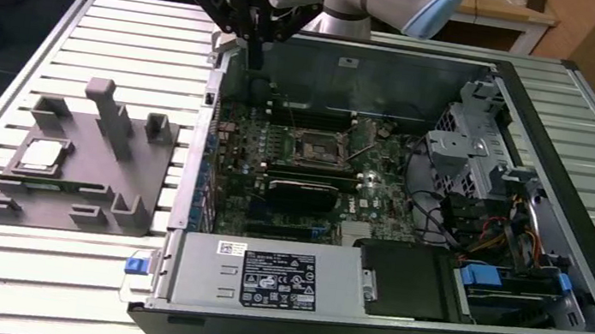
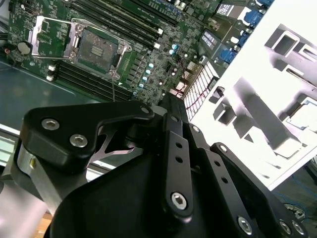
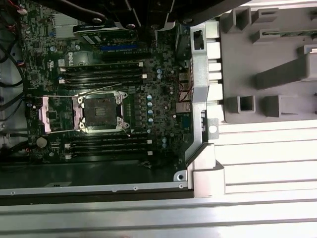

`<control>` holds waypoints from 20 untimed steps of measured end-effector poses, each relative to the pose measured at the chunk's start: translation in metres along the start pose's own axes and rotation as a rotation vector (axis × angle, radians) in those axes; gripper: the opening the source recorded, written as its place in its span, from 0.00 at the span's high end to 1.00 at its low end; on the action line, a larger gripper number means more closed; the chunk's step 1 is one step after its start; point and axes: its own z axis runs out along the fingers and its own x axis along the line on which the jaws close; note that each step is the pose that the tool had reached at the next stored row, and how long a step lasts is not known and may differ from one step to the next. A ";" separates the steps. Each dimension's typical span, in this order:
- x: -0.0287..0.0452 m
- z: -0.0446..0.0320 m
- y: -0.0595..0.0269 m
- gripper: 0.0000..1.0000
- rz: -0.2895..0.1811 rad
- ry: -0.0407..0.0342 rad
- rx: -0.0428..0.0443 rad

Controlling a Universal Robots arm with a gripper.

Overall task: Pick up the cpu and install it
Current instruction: 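Reach for the cpu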

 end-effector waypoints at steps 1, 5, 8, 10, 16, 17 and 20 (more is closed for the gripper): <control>0.0008 0.0001 -0.0001 0.89 0.000 -0.0001 -0.0001; 0.0044 0.0006 -0.0003 0.89 0.000 0.0000 -0.0001; 0.0065 0.0010 -0.0005 0.89 0.000 0.0002 -0.0001; 0.0078 0.0013 -0.0006 0.89 0.000 0.0004 0.0000; 0.0116 0.0021 -0.0010 0.89 0.000 0.0012 0.0001; 0.0121 0.0022 -0.0010 0.89 0.000 0.0013 0.0001; 0.0137 0.0027 -0.0011 0.89 0.000 0.0019 0.0001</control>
